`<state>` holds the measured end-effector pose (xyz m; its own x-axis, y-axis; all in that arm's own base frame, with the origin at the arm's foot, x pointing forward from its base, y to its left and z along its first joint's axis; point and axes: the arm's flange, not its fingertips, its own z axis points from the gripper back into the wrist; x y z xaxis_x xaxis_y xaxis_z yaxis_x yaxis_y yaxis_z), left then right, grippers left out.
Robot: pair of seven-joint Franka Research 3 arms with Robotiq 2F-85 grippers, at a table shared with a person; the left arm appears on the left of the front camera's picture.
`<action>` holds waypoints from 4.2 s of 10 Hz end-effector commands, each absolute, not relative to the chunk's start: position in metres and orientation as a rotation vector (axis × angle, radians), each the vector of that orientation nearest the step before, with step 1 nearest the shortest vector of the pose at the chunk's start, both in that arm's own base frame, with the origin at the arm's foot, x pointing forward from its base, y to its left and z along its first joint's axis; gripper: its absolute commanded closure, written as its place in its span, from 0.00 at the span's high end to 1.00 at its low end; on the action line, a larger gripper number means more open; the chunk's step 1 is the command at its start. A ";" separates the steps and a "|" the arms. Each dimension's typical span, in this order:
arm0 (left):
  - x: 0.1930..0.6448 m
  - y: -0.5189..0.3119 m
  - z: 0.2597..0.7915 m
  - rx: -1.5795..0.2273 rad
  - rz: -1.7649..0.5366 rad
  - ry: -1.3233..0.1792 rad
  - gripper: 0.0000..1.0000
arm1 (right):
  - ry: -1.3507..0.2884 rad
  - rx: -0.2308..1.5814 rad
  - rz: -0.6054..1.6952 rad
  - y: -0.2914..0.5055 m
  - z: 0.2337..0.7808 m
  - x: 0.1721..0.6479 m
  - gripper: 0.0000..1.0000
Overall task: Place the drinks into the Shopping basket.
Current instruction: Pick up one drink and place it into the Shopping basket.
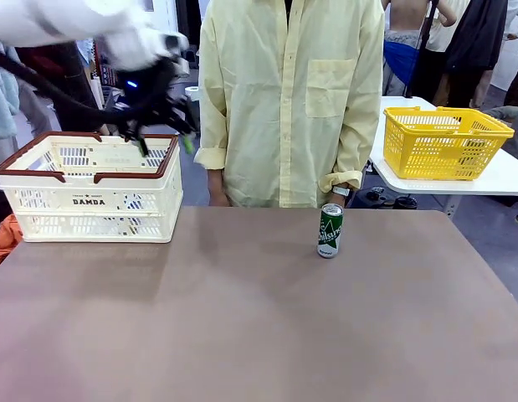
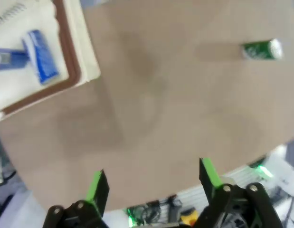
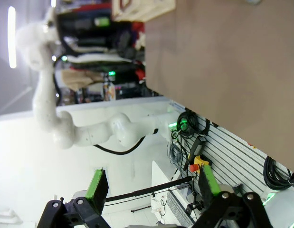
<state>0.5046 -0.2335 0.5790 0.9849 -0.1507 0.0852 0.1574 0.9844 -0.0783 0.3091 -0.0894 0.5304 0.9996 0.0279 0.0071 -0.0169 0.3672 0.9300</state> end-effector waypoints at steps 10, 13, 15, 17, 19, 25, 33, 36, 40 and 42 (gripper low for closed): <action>0.455 -0.343 0.533 -0.159 -0.020 -0.201 1.00 | 0.007 1.181 0.052 -0.092 0.531 0.307 1.00; 0.467 -0.432 0.512 -0.204 0.002 -0.190 1.00 | 0.007 1.181 0.052 -0.092 0.531 0.307 1.00; 0.493 -0.472 0.502 -0.210 -0.004 -0.206 1.00 | 0.007 1.181 0.052 -0.092 0.531 0.307 1.00; 0.528 -0.513 0.501 -0.197 -0.094 -0.217 1.00 | 0.007 1.181 0.052 -0.092 0.531 0.307 1.00; 0.558 -0.543 0.501 -0.196 -0.113 -0.192 1.00 | 0.007 1.181 0.052 -0.092 0.531 0.307 1.00; 0.602 -0.584 0.443 -0.125 -0.117 -0.154 1.00 | 0.007 1.181 0.052 -0.092 0.531 0.307 1.00; 0.608 -0.591 0.414 -0.116 -0.178 -0.121 0.00 | 0.007 1.181 0.052 -0.092 0.531 0.307 1.00; 0.605 -0.591 0.413 -0.120 -0.187 -0.120 0.00 | 0.007 1.181 0.052 -0.092 0.531 0.307 1.00; 0.519 -0.541 0.491 -0.170 -0.269 -0.058 0.00 | 0.007 1.181 0.052 -0.092 0.531 0.307 1.00; 0.446 -0.480 0.526 -0.042 -0.361 -0.021 0.00 | 0.007 1.181 0.052 -0.092 0.531 0.307 1.00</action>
<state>0.5110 -0.5494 0.5385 0.9573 -0.2841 0.0539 0.2885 0.9514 -0.1077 0.3091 -0.0897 0.5301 0.9996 0.0272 0.0063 -0.0159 0.3670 0.9301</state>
